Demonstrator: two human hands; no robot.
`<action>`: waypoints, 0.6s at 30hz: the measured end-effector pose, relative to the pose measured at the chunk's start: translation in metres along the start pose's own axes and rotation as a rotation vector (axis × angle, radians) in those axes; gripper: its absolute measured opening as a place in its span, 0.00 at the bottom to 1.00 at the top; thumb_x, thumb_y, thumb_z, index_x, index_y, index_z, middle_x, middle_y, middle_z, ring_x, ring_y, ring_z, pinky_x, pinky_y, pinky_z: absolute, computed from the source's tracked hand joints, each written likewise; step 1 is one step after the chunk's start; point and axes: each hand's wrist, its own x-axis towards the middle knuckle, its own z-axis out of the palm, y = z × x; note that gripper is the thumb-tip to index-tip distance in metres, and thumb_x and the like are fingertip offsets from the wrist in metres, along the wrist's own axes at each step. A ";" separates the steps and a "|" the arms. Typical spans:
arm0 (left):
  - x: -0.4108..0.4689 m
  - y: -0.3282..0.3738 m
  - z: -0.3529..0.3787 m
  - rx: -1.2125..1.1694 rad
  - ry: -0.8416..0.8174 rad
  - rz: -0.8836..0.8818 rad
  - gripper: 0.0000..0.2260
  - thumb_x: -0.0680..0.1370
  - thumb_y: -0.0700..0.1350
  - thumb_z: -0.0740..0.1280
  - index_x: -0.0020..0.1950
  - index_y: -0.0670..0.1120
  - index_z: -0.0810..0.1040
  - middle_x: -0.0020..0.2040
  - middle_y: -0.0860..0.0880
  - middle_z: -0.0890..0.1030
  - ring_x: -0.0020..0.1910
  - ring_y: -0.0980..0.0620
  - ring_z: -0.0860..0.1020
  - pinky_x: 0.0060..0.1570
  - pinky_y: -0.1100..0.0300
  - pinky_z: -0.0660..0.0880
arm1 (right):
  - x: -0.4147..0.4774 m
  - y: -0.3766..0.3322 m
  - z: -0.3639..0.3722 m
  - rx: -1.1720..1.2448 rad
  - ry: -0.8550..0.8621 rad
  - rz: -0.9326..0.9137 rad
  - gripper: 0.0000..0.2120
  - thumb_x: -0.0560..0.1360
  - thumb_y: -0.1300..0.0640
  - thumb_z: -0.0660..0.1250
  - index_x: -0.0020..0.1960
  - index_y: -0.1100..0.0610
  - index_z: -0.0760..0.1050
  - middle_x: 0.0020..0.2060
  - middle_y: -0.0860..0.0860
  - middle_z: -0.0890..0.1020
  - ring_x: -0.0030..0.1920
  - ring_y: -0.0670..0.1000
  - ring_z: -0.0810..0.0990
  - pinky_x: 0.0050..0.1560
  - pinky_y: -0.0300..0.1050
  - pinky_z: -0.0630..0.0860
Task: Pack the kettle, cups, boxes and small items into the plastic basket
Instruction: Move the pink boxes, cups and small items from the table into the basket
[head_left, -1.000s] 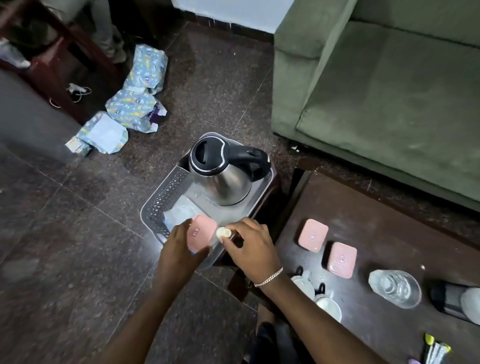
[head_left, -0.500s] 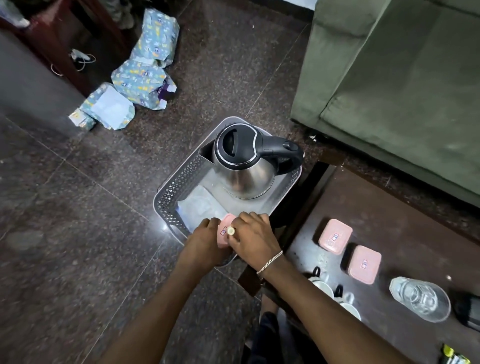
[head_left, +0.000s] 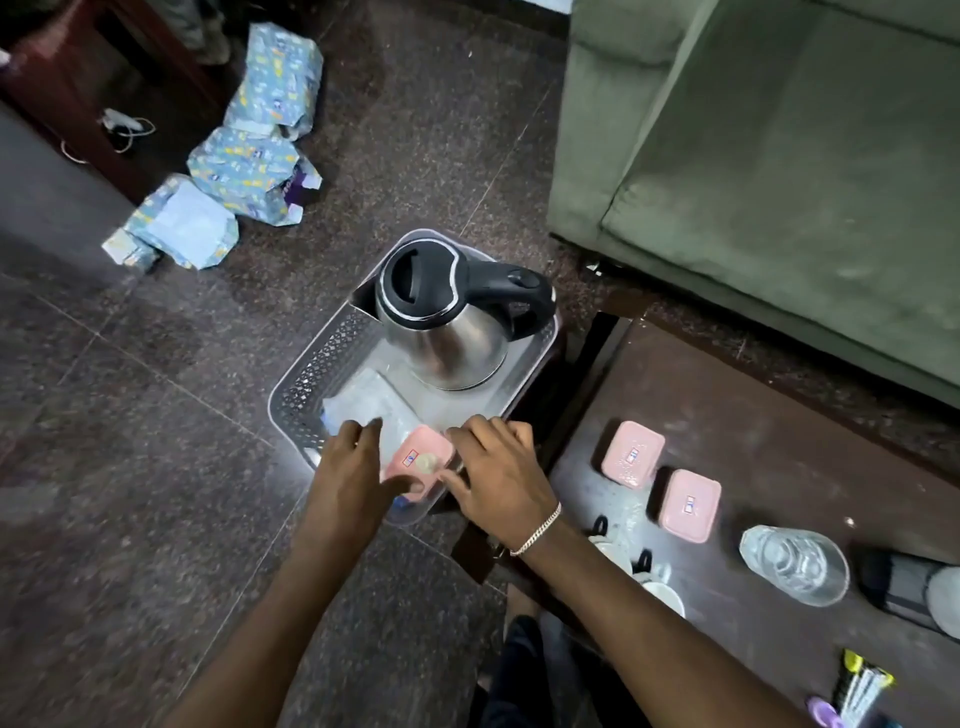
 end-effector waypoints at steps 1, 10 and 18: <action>-0.004 0.006 -0.003 0.002 0.062 0.035 0.39 0.64 0.47 0.85 0.71 0.36 0.75 0.55 0.38 0.78 0.54 0.34 0.79 0.52 0.44 0.77 | -0.006 0.007 -0.009 0.011 0.039 0.010 0.20 0.72 0.44 0.70 0.59 0.54 0.78 0.50 0.49 0.78 0.51 0.53 0.76 0.53 0.50 0.67; -0.020 0.125 0.023 -0.094 0.102 0.477 0.26 0.74 0.59 0.73 0.66 0.45 0.77 0.55 0.47 0.76 0.47 0.44 0.81 0.45 0.50 0.80 | -0.091 0.120 -0.077 -0.033 0.127 0.275 0.21 0.71 0.48 0.78 0.60 0.57 0.81 0.51 0.52 0.82 0.52 0.58 0.82 0.53 0.52 0.69; 0.016 0.225 0.129 0.206 -0.239 0.622 0.42 0.69 0.53 0.80 0.77 0.47 0.63 0.70 0.47 0.65 0.63 0.41 0.74 0.58 0.44 0.77 | -0.158 0.203 -0.078 -0.324 -0.236 0.501 0.38 0.68 0.42 0.75 0.72 0.58 0.72 0.65 0.55 0.76 0.63 0.60 0.77 0.64 0.59 0.66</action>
